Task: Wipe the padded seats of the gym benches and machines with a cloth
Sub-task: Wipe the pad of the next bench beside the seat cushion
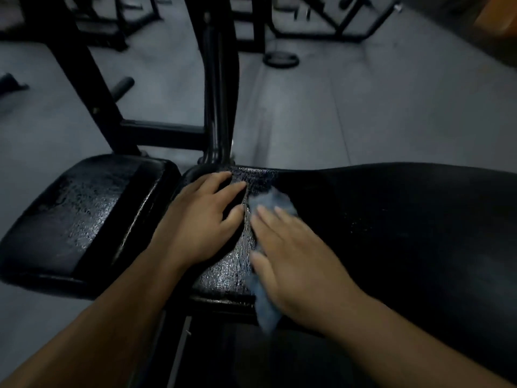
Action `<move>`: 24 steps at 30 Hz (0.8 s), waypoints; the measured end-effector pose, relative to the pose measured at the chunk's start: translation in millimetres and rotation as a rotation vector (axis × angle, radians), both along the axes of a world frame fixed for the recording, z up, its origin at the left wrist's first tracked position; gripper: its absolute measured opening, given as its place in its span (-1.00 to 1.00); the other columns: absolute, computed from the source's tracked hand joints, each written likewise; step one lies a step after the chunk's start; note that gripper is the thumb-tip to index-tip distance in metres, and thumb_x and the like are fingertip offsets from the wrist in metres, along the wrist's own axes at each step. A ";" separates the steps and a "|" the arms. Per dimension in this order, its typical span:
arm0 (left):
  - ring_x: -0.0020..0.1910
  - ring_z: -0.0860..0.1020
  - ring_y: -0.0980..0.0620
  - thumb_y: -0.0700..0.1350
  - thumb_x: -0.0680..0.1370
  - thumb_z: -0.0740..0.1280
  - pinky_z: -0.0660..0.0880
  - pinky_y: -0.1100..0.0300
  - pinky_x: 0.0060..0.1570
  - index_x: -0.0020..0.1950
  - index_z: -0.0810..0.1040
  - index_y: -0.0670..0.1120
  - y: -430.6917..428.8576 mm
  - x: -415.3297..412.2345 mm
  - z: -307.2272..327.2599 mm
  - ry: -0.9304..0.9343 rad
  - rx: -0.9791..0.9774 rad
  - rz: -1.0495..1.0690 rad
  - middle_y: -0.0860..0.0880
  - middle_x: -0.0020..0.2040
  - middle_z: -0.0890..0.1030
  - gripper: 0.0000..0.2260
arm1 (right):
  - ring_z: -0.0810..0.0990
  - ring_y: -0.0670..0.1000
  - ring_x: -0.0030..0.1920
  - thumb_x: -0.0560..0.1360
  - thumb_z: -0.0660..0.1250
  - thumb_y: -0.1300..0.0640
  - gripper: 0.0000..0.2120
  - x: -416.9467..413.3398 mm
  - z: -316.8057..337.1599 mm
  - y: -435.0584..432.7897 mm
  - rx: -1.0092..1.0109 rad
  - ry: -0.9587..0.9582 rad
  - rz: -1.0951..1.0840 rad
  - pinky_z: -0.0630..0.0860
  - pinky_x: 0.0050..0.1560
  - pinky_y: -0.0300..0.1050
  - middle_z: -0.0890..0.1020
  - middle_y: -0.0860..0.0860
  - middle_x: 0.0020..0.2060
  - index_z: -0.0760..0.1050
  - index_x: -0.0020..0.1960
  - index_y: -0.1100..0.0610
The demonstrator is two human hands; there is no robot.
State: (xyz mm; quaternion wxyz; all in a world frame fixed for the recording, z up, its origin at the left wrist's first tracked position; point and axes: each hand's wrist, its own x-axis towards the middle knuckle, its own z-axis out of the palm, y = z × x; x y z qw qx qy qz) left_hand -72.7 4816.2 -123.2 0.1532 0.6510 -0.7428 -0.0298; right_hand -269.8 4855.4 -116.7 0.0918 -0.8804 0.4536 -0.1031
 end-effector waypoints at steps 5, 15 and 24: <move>0.45 0.32 -0.01 0.15 0.56 0.07 0.31 0.06 0.42 0.47 0.41 0.09 1.6 -9.4 6.1 -0.078 0.013 0.000 0.02 0.48 0.38 -0.50 | 0.03 0.14 0.59 0.59 -0.01 -0.02 -0.42 -49.3 3.0 -32.1 0.110 0.033 -0.255 0.09 0.56 0.03 0.00 0.17 0.61 0.12 0.60 0.01; 0.41 0.37 -0.02 0.10 0.54 0.00 0.29 0.01 0.44 0.44 0.46 0.00 51.9 -42.8 -1.6 -0.077 -0.018 0.036 0.01 0.43 0.44 -0.46 | 0.13 0.07 0.58 0.52 -0.13 -0.02 -0.34 -63.5 -1.9 -14.8 0.026 0.035 -0.104 0.04 0.58 -0.03 0.16 0.13 0.59 0.15 0.59 0.13; 0.44 0.31 0.00 0.13 0.54 -0.06 0.24 0.03 0.46 0.49 0.40 0.00 58.7 -48.5 9.2 -0.093 0.036 0.038 0.02 0.46 0.40 -0.42 | 0.13 0.06 0.59 0.53 -0.15 -0.12 -0.34 -99.5 4.1 39.4 0.057 0.014 0.102 -0.01 0.58 -0.05 0.19 0.08 0.59 0.22 0.57 0.09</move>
